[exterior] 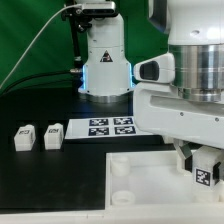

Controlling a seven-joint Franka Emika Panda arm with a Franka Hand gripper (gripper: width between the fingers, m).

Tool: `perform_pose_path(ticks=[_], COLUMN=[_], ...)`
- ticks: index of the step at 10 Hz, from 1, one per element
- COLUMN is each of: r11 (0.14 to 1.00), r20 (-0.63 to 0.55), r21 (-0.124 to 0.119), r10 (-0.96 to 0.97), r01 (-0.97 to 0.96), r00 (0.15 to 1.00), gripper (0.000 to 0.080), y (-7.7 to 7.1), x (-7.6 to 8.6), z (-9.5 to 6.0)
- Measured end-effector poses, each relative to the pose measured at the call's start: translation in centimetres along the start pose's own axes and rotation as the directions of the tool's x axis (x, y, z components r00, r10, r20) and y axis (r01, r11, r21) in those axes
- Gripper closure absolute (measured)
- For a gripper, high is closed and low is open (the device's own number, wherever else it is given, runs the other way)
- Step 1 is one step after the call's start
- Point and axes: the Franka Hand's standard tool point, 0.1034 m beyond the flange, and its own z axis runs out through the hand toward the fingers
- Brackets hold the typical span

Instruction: Assemble one leg

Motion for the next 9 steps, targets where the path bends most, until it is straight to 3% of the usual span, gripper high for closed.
perform_pose_path(ticks=[2, 3, 5, 7, 9], r11=[0.918, 0.841, 0.568, 0.518, 0.55], r20=[0.016, 0.011, 0.0, -0.007, -0.017], r21=[-0.053, -0.056, -0.02, -0.018, -0.015], r10=[0.394, 0.54, 0.823, 0.855, 0.835], r01=[-0.392, -0.538, -0.823, -0.855, -0.835], r00=[0.919, 0.842, 0.568, 0.518, 0.55], gripper=[0.0509, 0.0509, 0.0507, 0.0502, 0.0501], y=[0.09, 0.15, 0.52, 0.93, 0.98], x=[0.03, -0.06, -0.25, -0.06, -0.1], z=[-0.03, -0.02, -0.11, -0.17, -0.12])
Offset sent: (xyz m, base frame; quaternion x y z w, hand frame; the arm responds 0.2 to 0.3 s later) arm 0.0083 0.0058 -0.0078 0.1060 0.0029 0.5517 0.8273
